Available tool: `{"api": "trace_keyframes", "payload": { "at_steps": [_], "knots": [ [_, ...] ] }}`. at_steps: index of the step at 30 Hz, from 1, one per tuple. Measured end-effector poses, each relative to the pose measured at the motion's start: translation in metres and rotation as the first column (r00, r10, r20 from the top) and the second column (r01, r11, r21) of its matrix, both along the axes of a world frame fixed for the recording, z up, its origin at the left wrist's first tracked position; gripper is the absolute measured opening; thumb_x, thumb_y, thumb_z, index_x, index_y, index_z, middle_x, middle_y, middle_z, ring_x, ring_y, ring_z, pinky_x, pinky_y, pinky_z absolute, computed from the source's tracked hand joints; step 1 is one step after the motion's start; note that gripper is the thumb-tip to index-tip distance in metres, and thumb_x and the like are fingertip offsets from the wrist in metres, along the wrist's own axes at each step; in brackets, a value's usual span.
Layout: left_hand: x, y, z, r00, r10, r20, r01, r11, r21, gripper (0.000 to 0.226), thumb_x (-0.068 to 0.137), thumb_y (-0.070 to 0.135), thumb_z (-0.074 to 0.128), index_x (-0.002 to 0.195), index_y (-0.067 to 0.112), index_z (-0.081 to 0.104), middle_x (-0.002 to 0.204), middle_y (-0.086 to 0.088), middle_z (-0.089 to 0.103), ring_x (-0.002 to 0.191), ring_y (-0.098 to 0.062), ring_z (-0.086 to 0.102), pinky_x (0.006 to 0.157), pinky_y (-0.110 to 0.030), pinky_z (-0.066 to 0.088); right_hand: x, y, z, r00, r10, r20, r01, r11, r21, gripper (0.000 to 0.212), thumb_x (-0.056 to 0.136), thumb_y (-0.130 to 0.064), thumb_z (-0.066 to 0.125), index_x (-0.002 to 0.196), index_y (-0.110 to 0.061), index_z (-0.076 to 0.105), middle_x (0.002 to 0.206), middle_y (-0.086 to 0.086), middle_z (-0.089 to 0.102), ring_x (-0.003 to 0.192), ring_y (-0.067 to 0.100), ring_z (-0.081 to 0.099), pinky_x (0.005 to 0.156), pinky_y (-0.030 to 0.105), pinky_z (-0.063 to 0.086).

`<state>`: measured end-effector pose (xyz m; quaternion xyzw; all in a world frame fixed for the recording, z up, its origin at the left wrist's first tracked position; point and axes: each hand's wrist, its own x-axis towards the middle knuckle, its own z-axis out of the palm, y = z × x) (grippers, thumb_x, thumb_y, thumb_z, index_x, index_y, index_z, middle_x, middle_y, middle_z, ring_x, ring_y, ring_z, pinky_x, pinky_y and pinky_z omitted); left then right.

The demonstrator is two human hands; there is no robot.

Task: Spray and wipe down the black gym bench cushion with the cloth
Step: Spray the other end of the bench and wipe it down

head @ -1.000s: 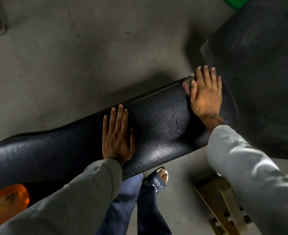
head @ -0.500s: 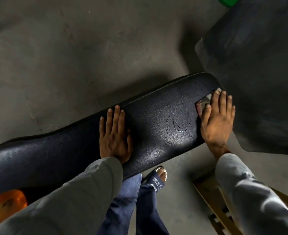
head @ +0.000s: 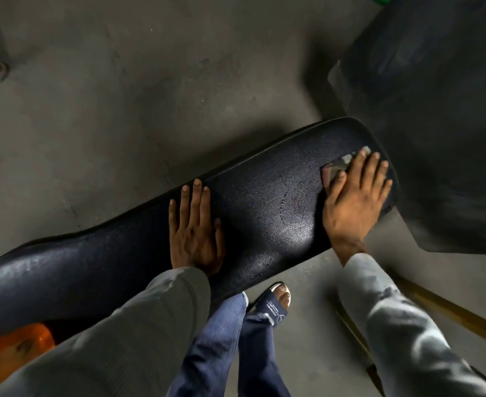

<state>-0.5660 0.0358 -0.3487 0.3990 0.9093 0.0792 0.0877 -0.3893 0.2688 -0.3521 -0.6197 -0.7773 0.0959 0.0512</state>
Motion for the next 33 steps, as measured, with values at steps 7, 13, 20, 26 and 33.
{"api": "trace_keyframes", "payload": {
  "at_steps": [7, 13, 20, 26, 33],
  "knots": [
    [0.0, 0.0, 0.001, 1.0, 0.007, 0.005, -0.007, 1.0, -0.019, 0.069, 0.103, 0.035, 0.039, 0.166, 0.009, 0.027, 0.177, -0.009, 0.018, 0.165, -0.027, 0.013, 0.133, -0.056, 0.012, -0.01, -0.126, 0.01, 0.98, 0.196, -0.019, -0.197, 0.977, -0.081, 0.064, 0.112, -0.034, 0.036, 0.171, -0.012, 0.029, 0.179, 0.014, 0.025, 0.168, 0.036, 0.019, 0.136, 0.058, 0.014],
    [-0.001, 0.0, -0.001, 1.0, 0.002, -0.007, -0.002, 1.0, -0.019, 0.068, 0.104, 0.035, 0.041, 0.166, 0.01, 0.027, 0.177, -0.009, 0.018, 0.165, -0.027, 0.014, 0.133, -0.056, 0.013, -0.009, -0.077, 0.004, 0.98, 0.2, -0.007, -0.2, 0.979, -0.044, 0.063, 0.114, -0.037, 0.032, 0.173, -0.015, 0.025, 0.18, 0.013, 0.022, 0.169, 0.034, 0.014, 0.137, 0.055, 0.009],
    [0.0, -0.001, -0.001, 1.0, -0.002, -0.016, 0.002, 1.0, -0.023, 0.067, 0.105, 0.035, 0.039, 0.166, 0.009, 0.027, 0.178, -0.009, 0.016, 0.166, -0.026, 0.012, 0.133, -0.055, 0.012, 0.007, -0.188, 0.01, 0.972, 0.235, -0.012, -0.235, 0.969, -0.08, 0.066, 0.109, -0.034, 0.043, 0.17, -0.011, 0.032, 0.177, 0.018, 0.028, 0.165, 0.041, 0.025, 0.13, 0.064, 0.027],
    [0.0, -0.001, -0.001, 1.0, -0.01, -0.017, 0.01, 1.0, -0.027, 0.067, 0.105, 0.035, 0.039, 0.166, 0.009, 0.028, 0.177, -0.01, 0.017, 0.165, -0.028, 0.013, 0.133, -0.056, 0.013, -0.027, -0.137, -0.001, 0.861, 0.508, -0.012, -0.508, 0.861, -0.014, 0.063, 0.11, -0.036, 0.047, 0.168, -0.014, 0.039, 0.175, 0.013, 0.035, 0.163, 0.036, 0.032, 0.133, 0.058, 0.025],
    [0.0, -0.001, 0.0, 1.0, -0.007, -0.021, 0.007, 1.0, -0.004, 0.066, 0.105, 0.034, 0.04, 0.165, 0.01, 0.029, 0.177, -0.009, 0.019, 0.165, -0.027, 0.013, 0.133, -0.056, 0.013, -0.005, -0.169, 0.01, 0.972, 0.236, 0.021, -0.234, 0.97, -0.064, 0.064, 0.111, -0.033, 0.04, 0.172, -0.016, 0.028, 0.18, 0.012, 0.023, 0.168, 0.034, 0.017, 0.135, 0.059, 0.017]
  ]
}}
